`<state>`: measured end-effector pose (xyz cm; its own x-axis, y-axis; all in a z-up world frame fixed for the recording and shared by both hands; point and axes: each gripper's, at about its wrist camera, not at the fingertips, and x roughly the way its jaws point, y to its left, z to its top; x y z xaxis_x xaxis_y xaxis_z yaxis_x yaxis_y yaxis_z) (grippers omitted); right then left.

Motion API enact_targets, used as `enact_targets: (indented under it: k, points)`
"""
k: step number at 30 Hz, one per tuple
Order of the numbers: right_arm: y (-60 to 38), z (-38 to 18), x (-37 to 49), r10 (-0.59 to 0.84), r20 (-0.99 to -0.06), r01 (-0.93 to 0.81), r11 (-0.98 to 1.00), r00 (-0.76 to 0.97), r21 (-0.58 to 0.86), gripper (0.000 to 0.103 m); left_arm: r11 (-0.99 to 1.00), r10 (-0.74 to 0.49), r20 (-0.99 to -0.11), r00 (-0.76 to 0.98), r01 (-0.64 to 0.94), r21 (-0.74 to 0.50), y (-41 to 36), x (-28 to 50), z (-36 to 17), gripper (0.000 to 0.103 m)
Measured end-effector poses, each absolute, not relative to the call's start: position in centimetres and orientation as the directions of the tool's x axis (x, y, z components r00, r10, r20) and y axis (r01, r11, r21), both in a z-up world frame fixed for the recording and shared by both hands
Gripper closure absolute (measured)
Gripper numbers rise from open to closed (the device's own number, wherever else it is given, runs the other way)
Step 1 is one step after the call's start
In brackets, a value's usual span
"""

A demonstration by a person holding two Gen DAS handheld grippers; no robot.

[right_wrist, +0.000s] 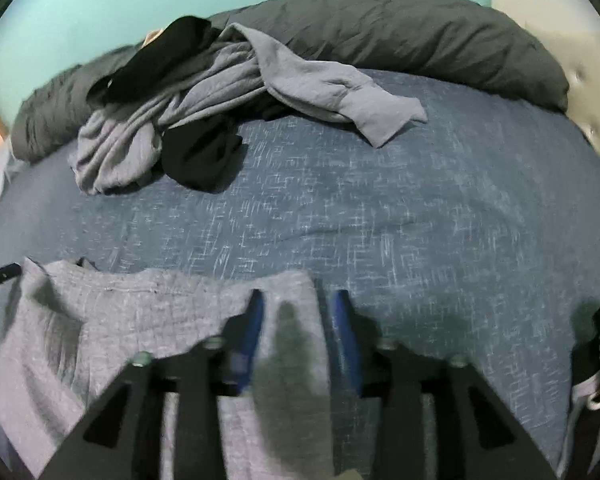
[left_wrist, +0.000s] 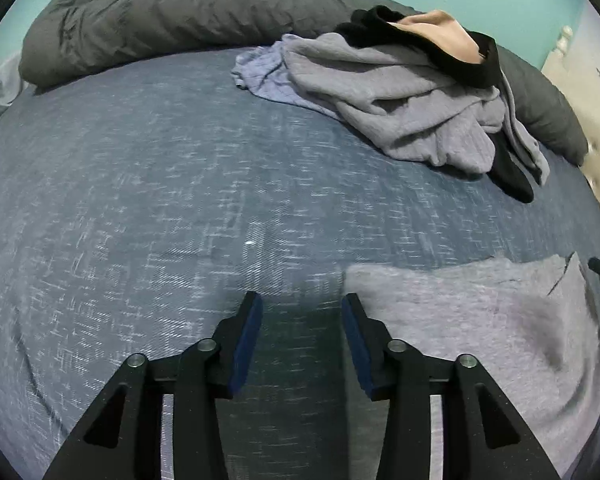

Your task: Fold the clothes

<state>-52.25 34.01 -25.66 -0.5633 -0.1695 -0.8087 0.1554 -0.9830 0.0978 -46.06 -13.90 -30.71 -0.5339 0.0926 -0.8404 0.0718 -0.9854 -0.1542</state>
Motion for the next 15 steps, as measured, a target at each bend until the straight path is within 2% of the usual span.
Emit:
enact_targets:
  k: [8,10,11,12,13,15]
  points:
    - [34.4,-27.8,-52.2,-0.216,-0.851,0.205,-0.97,-0.479,0.131,0.057,-0.977,0.172,-0.828,-0.533,0.013,-0.211,-12.9,-46.0,-32.0,0.052]
    - [33.9,-28.0,-52.5,-0.208,-0.858,0.222,-0.968,-0.469,0.114,0.057,-0.979,0.177,-0.831,-0.528,-0.007,-0.204,-12.5,-46.1,-32.0,0.058]
    - [33.8,-28.1,-52.6,-0.199,-0.857,0.215,-0.971,-0.476,0.106,0.066,-0.98,0.179,-0.832,-0.525,-0.02,-0.198,-12.3,-46.2,-32.1,0.073]
    - [33.7,-28.2,-52.6,-0.189,-0.855,0.208,-0.973,-0.482,0.097,0.089,-0.981,0.182,-0.833,-0.523,-0.033,-0.193,-12.0,-46.2,-32.2,0.094]
    - [33.6,-28.3,-52.6,-0.179,-0.853,0.201,-0.976,-0.49,0.089,0.095,-0.981,0.185,-0.833,-0.521,-0.046,-0.189,-11.7,-46.2,-32.2,0.103]
    - [33.6,-27.8,-52.0,-0.152,-0.829,0.192,-0.98,-0.538,0.055,0.1,-0.983,0.18,-0.83,-0.528,-0.061,-0.174,-11.3,-46.2,-32.1,0.103]
